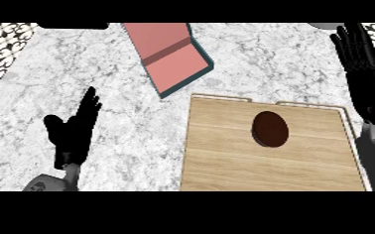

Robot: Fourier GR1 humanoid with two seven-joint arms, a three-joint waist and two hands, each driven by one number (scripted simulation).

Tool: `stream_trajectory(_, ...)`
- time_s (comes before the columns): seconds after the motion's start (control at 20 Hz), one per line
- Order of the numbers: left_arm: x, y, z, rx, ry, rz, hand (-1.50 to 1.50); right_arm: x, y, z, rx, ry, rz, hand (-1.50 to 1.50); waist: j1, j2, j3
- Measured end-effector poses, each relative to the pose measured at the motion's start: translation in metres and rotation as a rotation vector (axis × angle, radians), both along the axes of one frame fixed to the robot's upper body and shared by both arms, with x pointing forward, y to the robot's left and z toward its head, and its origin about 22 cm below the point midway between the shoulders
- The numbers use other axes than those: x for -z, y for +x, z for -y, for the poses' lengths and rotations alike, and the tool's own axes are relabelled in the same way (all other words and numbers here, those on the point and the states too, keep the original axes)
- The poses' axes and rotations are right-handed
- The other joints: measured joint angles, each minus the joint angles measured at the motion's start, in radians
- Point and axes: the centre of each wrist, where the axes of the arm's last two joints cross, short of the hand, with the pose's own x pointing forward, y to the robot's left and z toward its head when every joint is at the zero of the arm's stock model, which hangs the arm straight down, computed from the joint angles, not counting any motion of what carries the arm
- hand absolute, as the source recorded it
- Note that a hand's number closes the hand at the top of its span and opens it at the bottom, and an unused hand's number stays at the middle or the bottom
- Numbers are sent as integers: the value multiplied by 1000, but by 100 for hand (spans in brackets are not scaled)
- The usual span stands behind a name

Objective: Pick the cupcake from the tray and place it in the cardboard box

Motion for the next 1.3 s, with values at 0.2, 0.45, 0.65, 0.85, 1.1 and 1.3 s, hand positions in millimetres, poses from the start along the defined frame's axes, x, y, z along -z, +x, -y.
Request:
stream_trajectory(0.2, -15, 9, 1, 103, 65, 86, 0, 31, -9, -20, 106, 39, -132, -150, -38, 7, -17)
stream_trajectory(0.45, -33, 16, 13, 258, 130, 172, 0, 62, -25, -11, 324, -80, -233, -150, -106, 2, -28)
stream_trajectory(0.65, -38, 16, 23, 353, 150, 195, 0, 94, -52, 0, 456, -423, -317, -150, -112, 6, -35)
stream_trajectory(0.85, -39, 17, 25, 398, 161, 200, 0, 97, -73, -10, 515, -681, -289, -150, -110, 1, -40)
stream_trajectory(1.1, -44, 19, 25, 429, 163, 202, 0, 77, -93, -41, 546, -854, -298, -150, -106, -3, -39)
stream_trajectory(1.3, -46, 20, 31, 451, 160, 206, 0, 49, -110, -76, 520, -907, -395, -150, -94, -1, -37)
